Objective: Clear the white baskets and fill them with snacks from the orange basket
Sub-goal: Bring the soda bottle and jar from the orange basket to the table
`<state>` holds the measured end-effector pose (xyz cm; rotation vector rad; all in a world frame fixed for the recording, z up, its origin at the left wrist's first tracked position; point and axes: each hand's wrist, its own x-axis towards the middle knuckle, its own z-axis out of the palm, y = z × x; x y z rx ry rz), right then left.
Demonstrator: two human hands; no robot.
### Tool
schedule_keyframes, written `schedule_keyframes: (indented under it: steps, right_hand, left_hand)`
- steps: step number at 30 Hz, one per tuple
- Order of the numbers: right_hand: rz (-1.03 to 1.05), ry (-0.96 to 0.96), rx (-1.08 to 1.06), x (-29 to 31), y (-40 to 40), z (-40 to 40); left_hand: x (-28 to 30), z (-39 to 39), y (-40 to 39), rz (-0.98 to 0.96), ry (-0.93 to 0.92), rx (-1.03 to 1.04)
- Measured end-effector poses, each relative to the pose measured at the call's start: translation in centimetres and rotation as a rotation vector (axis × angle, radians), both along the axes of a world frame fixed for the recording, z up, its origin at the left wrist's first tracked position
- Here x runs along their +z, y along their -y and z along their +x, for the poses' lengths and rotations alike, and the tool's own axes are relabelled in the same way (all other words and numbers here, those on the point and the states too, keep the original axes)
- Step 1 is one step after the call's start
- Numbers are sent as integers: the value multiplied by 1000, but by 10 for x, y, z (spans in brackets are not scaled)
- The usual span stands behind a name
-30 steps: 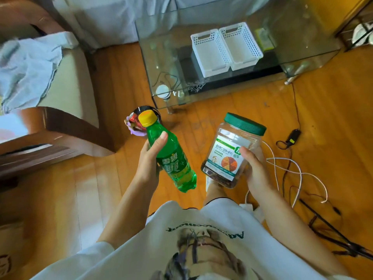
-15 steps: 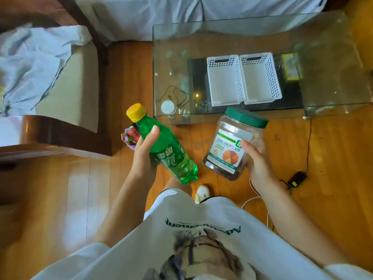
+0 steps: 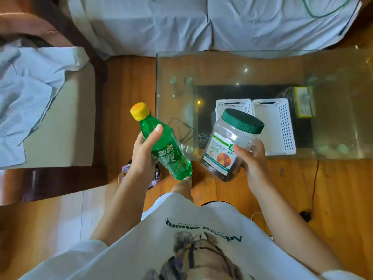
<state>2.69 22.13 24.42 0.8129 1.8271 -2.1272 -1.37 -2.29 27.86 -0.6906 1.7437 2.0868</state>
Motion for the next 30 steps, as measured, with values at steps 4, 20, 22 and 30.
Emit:
schedule_keyframes:
  steps: [4,20,22,30]
  right_hand:
    - [115,43,34,-12,7,-75]
    - [395,121,129,-183,33,-245]
    - [425,116,117,-205,38,-249]
    - [525,120,119,-256,48,-247]
  left_hand:
    - [-12,-73,4,-9,26,27]
    - [-185,-219,-20,-350,214,95]
    - [-204,-220,-19,-377,220,79]
    - [-244,-202,-14,-427,202,52]
